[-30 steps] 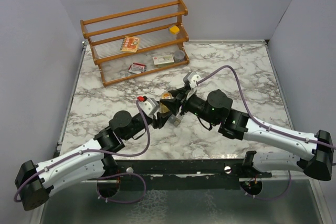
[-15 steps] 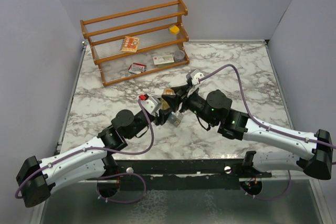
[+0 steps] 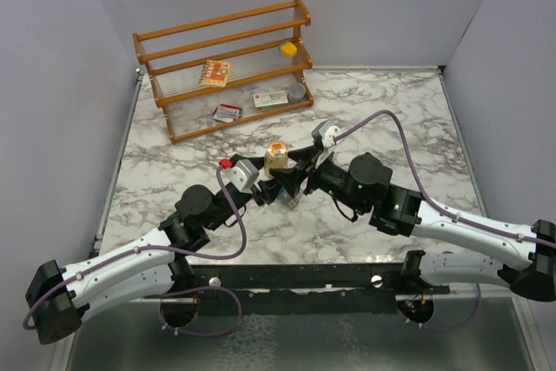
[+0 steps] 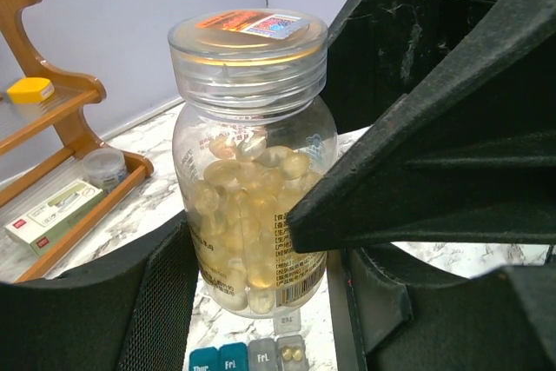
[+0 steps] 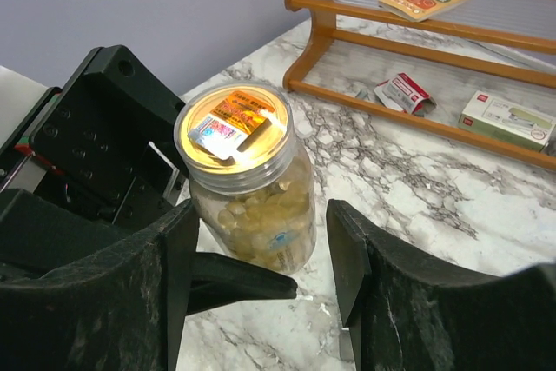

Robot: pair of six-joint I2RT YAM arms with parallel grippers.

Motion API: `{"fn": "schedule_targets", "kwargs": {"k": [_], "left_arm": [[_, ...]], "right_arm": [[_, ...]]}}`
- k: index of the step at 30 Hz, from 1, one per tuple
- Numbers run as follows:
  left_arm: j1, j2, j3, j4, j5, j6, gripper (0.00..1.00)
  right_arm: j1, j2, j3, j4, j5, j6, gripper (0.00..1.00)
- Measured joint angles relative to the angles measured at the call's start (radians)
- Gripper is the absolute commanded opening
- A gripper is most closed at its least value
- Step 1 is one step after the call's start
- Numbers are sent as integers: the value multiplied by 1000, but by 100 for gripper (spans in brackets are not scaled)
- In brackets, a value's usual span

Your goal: Sort the pills into containers

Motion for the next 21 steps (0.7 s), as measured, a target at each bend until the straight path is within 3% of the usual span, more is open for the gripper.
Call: {"fn": "schedule_targets", "kwargs": {"k": [11,16,21], "left_arm": [[-2,-39,0,27,14,-11,0],[-2,-71,0,19,129,-45,0],[-2,-74,0,11,337,-108,0]], "right_arm": [[-2,-208,10,-223,-40,-21,64],[-2,-300,21,-245,-141,-22,66],[-2,-342,17,-216,-290,-25,67]]}}
